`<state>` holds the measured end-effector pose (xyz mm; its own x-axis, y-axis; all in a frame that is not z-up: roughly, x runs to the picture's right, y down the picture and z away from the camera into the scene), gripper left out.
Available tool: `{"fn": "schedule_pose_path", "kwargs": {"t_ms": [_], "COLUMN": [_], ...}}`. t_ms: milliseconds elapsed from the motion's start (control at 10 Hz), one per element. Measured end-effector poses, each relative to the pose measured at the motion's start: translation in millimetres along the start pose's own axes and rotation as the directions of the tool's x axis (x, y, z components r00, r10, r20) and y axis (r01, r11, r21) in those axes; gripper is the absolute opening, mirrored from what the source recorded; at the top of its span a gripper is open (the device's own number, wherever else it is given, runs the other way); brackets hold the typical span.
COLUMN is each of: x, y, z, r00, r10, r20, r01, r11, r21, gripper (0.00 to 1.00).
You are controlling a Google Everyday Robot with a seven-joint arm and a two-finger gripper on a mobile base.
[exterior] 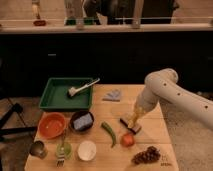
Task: Place banana in tray
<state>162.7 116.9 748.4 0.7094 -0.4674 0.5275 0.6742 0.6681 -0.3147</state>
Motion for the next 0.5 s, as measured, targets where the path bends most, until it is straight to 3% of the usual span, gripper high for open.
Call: {"fn": "schedule_pose_path", "kwargs": {"t_ms": [200,500], "x": [-26.4,-49.2], "y": [-40.1,-88.5], "z": [-1.3,-2.6], "r00": [0.996,0.981], "r10": [-0.081,-0.183], "r20": [0.034,0.059], "r01": [0.080,0.178], "r11": [0.996,0.981], "r21": [0.033,0.073], "gripper": [0.00,0.00]}}
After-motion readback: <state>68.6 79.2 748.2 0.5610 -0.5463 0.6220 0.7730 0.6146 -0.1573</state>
